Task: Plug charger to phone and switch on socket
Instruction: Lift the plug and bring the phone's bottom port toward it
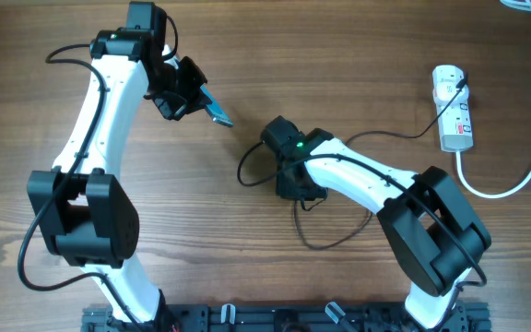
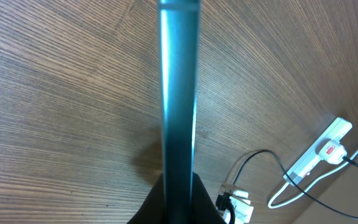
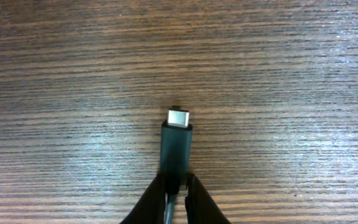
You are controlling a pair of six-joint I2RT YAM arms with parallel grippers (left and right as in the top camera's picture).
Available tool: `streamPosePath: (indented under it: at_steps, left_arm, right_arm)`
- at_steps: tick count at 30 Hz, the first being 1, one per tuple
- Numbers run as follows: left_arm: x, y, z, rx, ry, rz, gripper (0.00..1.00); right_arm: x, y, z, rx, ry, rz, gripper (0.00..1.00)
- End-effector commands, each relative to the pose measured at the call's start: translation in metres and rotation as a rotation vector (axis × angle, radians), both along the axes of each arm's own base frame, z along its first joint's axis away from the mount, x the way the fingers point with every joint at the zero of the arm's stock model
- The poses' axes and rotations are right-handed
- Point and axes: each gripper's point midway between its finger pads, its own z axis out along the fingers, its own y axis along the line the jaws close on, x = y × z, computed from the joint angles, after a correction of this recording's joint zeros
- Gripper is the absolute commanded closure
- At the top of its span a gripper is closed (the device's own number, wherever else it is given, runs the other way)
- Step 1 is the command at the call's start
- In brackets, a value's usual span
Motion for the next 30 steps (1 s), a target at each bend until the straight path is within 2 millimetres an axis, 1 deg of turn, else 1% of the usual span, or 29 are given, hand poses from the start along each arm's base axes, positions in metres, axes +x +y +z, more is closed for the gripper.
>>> streamPosePath:
  at_steps: [1,4,5,7,8,10,12,13,14,15,16,17,18,19,20,21,23,25,26,28,30]
  left_arm:
    - [0.001,0.003,0.013,0.003,-0.045,-0.012,0.96]
    - [0.001,0.003,0.013,0.003,-0.045,-0.012,0.96]
    - [0.001,0.003,0.013,0.003,-0.045,-0.012,0.96]
    - [0.001,0.003,0.013,0.003,-0.046,-0.012,0.96]
    - [0.002,0.003,0.013,0.002,-0.049,-0.012,0.96]
    - [0.002,0.002,0.014,-0.002,-0.052,-0.016,0.96]
    - [0.003,-0.003,0.016,-0.03,-0.058,-0.024,0.96]
    - [0.004,-0.008,0.019,-0.06,-0.07,-0.042,0.96]
    - [0.007,-0.025,0.031,-0.161,-0.13,-0.123,0.96]
    - [0.009,-0.037,0.041,-0.236,-0.175,-0.182,0.96]
    - [0.01,-0.049,0.053,-0.316,-0.227,-0.244,0.96]
    - [0.011,-0.06,0.066,-0.396,-0.279,-0.298,0.96]
    - [0.012,-0.071,0.083,-0.482,-0.348,-0.359,0.96]
    - [0.012,-0.076,0.093,-0.523,-0.391,-0.389,0.96]
    - [0.014,-0.077,0.103,-0.53,-0.435,-0.405,0.96]
    - [0.014,-0.077,0.108,-0.527,-0.457,-0.412,0.96]
    - [0.01,-0.078,0.125,-0.504,-0.533,-0.456,0.96]
    - [0.005,-0.076,0.139,-0.468,-0.579,-0.466,0.96]
    - [0.001,-0.075,0.15,-0.439,-0.614,-0.472,0.96]
    - [-0.011,-0.076,0.174,-0.381,-0.699,-0.503,0.96]
    - [-0.025,-0.079,0.192,-0.341,-0.756,-0.535,0.96]
  right_arm:
    - [-0.021,-0.009,-0.031,-0.053,0.09,-0.005,0.88]
    - [-0.021,-0.009,-0.031,-0.051,0.088,-0.006,0.89]
    - [-0.021,-0.008,-0.031,-0.046,0.091,-0.006,0.9]
    - [-0.02,-0.006,-0.031,-0.039,0.09,-0.005,0.96]
    - [-0.019,-0.005,-0.03,-0.036,0.087,-0.005,0.96]
    - [-0.016,-0.002,-0.024,-0.032,0.082,-0.004,0.96]
    - [-0.014,0.004,-0.011,-0.006,0.081,0.026,0.96]
    - [-0.013,0.012,-0.001,0.041,0.076,0.072,0.96]
    - [-0.012,0.022,0.013,0.097,0.065,0.114,0.96]
    - [-0.012,0.026,0.024,0.131,0.049,0.134,0.96]
    - [-0.012,0.028,0.036,0.153,0.031,0.144,0.96]
    - [-0.012,0.029,0.052,0.181,0.004,0.167,0.96]
    - [-0.012,0.031,0.072,0.214,-0.036,0.199,0.96]
    - [-0.013,0.03,0.087,0.233,-0.065,0.209,0.96]
    - [-0.015,0.029,0.112,0.271,-0.118,0.233,0.96]
    - [-0.017,0.029,0.124,0.29,-0.143,0.247,0.96]
    - [-0.024,0.029,0.161,0.357,-0.23,0.324,0.96]
    - [-0.031,0.027,0.183,0.382,-0.29,0.362,0.96]
    - [-0.036,0.025,0.196,0.403,-0.319,0.371,0.96]
    - [-0.045,0.026,0.214,0.438,-0.361,0.393,0.96]
    - [-0.052,0.03,0.225,0.464,-0.393,0.421,0.96]
